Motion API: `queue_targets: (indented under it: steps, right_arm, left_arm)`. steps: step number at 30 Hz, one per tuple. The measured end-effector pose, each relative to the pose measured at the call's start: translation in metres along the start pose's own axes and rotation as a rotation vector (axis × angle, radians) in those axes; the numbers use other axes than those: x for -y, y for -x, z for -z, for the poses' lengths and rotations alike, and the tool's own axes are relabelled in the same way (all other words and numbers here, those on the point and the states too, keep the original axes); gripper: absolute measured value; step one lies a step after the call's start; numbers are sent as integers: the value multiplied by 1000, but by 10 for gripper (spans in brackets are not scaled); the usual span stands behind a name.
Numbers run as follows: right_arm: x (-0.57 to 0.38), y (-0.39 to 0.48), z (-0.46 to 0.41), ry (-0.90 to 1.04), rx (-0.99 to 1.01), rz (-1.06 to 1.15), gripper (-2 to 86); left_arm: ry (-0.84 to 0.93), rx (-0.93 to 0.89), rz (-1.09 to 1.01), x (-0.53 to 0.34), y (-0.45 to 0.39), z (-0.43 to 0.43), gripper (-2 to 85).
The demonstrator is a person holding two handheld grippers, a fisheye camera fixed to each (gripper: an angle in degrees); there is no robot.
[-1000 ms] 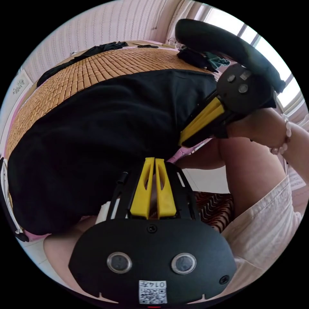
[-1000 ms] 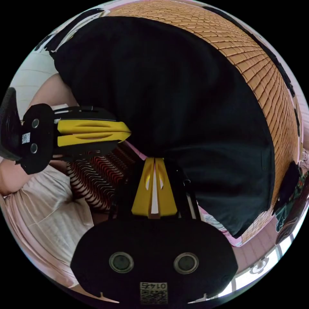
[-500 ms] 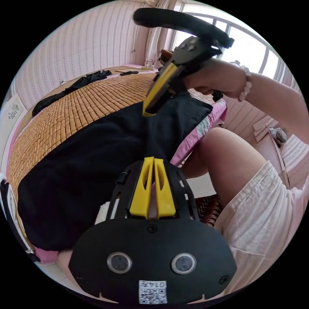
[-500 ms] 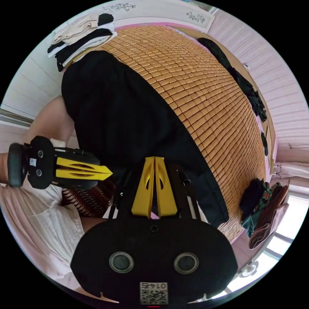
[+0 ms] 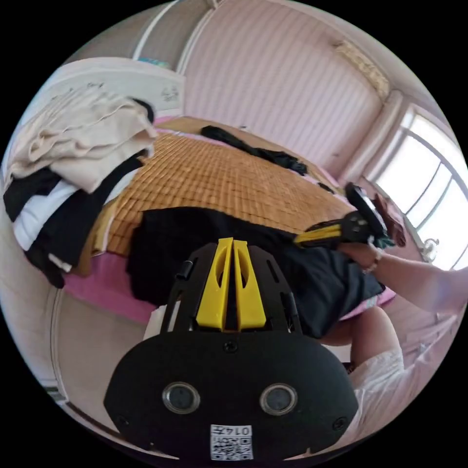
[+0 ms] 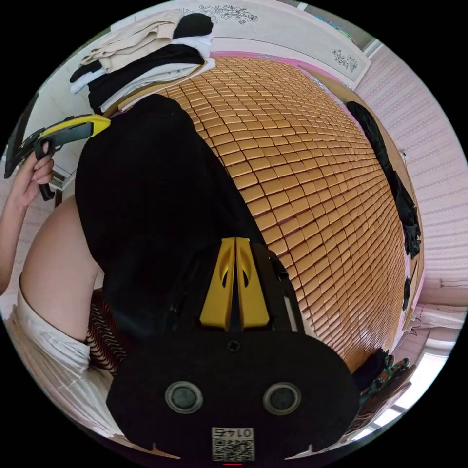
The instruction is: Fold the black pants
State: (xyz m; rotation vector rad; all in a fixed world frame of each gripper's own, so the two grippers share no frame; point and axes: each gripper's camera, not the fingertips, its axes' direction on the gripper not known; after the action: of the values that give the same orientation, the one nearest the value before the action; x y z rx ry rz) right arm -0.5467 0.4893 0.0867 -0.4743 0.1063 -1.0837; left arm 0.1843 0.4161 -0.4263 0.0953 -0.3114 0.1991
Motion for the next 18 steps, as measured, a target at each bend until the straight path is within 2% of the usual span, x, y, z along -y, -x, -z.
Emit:
queue_targets:
  steps: [3,4,6,8,12,15,18]
  right_arm:
    - [17,-22,-8,10,22,-107,-5]
    - [20,-30,-11,18,25,-140,-5]
    - [21,-43,-15,42,19,-170,-5]
    - [13,-58,-10,32,15,-193,-5]
    - [-28,-82,26,-99,63,-204,-5]
    - [-70,-98,35,-40,41,-173,-4]
    - [-97,-103,22,94,45,-137,-4]
  left_arm:
    - [137,214,83,15,54,-33,-10]
    - [188,214,111,15,70,-47,-10]
    - [157,158,133,13,83,-53,-10]
    - [173,178,121,16,81,-54,-10]
    - [61,350,97,13,51,-17,-10]
    - [-54,241,-89,2,-7,13,-10]
    - [34,-3,-339,-12,-95,-10,-10]
